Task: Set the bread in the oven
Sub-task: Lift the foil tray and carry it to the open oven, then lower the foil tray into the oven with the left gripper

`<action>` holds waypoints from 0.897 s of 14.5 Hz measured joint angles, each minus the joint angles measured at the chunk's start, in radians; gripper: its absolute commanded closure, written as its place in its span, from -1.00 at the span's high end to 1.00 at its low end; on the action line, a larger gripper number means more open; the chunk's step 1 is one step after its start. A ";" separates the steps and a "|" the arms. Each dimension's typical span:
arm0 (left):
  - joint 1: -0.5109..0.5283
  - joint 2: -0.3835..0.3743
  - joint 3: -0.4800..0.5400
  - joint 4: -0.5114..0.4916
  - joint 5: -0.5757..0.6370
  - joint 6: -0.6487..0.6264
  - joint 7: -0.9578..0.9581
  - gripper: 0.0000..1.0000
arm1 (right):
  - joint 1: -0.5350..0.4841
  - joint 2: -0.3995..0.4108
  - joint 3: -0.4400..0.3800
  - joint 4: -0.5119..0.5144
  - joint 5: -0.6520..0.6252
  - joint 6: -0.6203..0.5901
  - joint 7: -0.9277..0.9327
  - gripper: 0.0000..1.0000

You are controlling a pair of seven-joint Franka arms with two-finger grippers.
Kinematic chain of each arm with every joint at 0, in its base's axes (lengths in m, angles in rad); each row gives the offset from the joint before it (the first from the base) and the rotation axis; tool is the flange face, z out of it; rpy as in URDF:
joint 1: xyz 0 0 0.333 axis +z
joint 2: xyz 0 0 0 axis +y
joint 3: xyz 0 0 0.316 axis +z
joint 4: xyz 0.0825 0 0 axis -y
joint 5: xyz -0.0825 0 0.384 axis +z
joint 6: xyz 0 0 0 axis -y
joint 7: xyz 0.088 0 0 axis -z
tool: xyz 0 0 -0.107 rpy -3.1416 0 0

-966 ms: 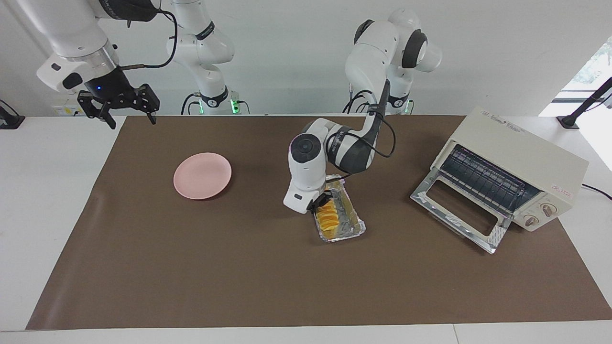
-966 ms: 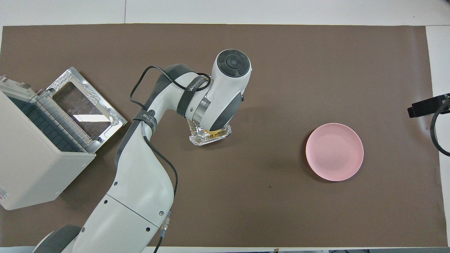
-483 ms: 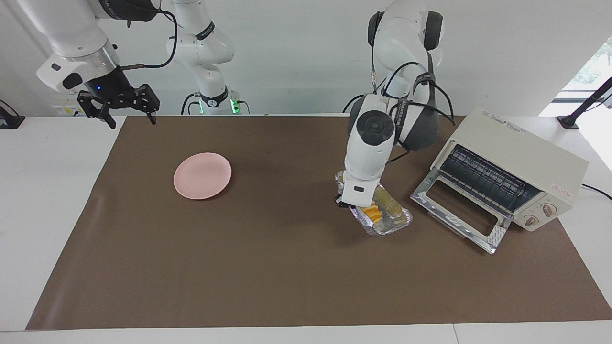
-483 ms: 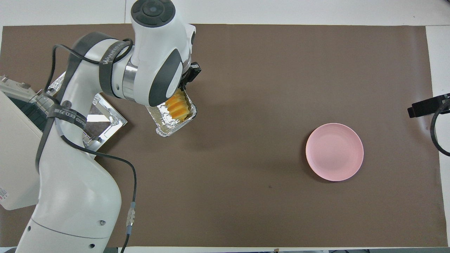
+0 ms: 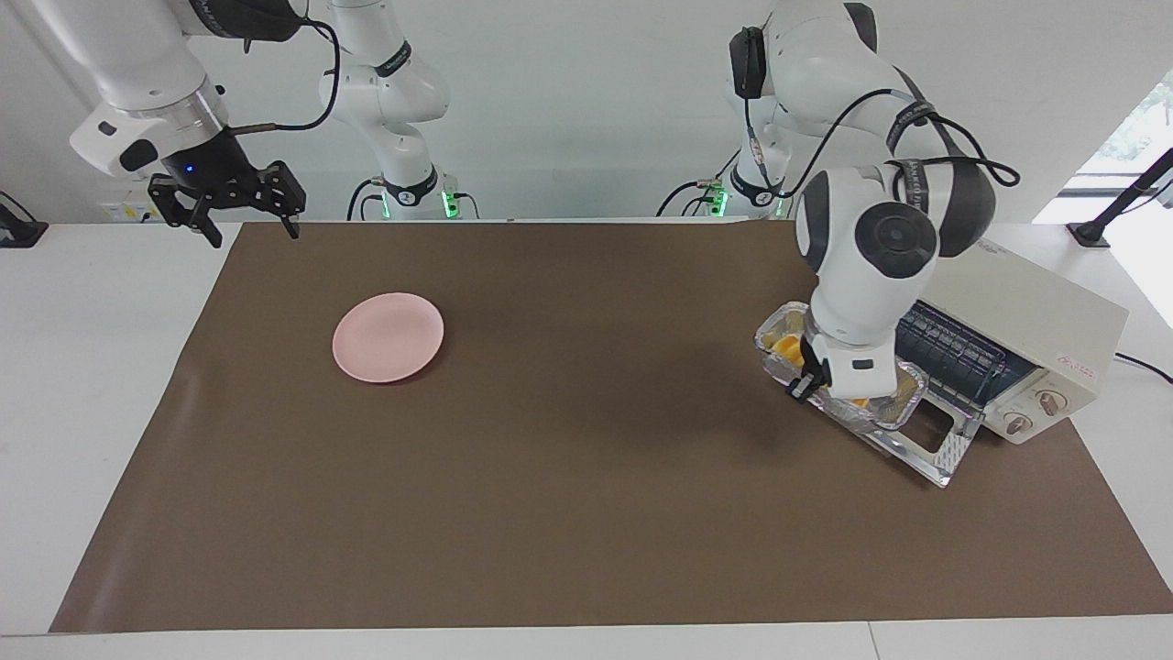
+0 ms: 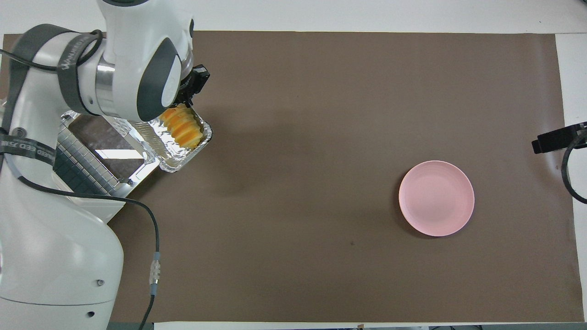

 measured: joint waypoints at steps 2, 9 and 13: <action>0.039 0.000 0.001 -0.020 0.000 -0.015 0.001 -1.00 | 0.000 0.000 0.000 0.000 0.000 0.000 0.000 1.00; 0.106 -0.037 0.027 -0.163 0.010 -0.010 0.001 -1.00 | 0.000 0.000 0.000 0.000 0.000 0.000 0.000 1.00; 0.115 -0.090 0.043 -0.292 0.024 0.095 0.031 -1.00 | 0.000 0.000 0.000 0.000 0.000 0.000 0.000 1.00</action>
